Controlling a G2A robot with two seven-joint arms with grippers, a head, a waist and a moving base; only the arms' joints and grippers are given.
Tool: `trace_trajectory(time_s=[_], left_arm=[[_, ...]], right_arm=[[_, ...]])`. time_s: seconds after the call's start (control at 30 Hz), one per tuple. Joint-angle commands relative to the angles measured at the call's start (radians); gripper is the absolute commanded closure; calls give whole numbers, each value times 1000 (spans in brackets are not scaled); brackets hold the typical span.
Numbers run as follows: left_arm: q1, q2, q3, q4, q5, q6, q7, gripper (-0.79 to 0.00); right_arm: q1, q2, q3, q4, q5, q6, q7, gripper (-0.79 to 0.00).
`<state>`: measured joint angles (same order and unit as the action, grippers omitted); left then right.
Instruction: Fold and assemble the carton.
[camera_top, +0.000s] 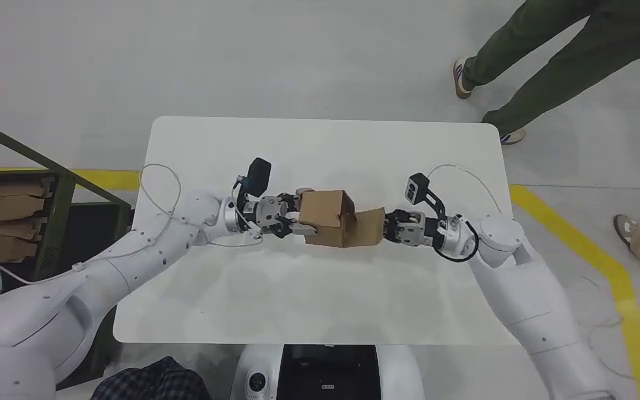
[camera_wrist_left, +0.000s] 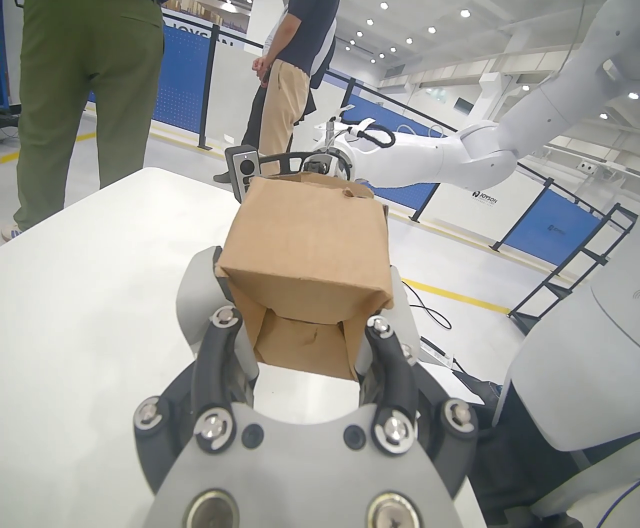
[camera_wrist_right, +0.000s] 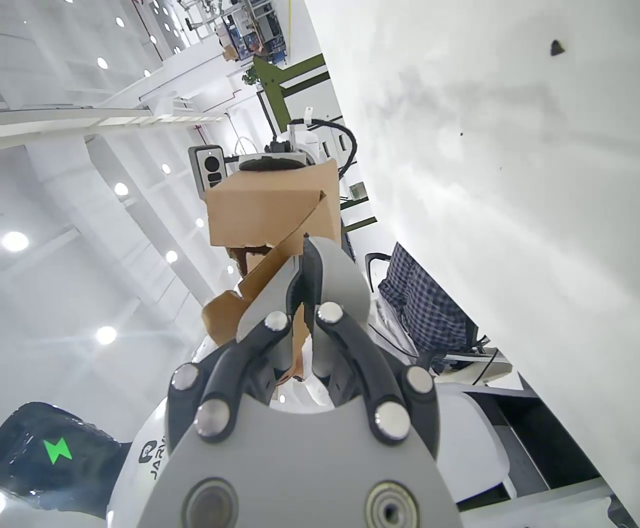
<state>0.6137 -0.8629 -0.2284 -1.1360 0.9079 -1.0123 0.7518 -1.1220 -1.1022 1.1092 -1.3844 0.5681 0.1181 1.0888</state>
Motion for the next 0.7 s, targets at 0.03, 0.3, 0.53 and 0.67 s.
trace_trajectory(time_s=[0.03,0.3,0.53,0.67], left_arm=[[-4,-1,3,-1,5,0,-7,-376],[-10,-3,9,-5,37,0,-17,-376],[-9,-8,4,-1,34,0,-43,-379],[-11,-14,-2,0,19,0,-78,-379]], right_arm=[[7,-3,-12,-9,-2,1,-1,0],[31,-9,-35,-12,-4,-1,-4,0],[8,4,4,-68,-46,-6,-6,0],[-19,16,26,-128,-98,17,-8,0]])
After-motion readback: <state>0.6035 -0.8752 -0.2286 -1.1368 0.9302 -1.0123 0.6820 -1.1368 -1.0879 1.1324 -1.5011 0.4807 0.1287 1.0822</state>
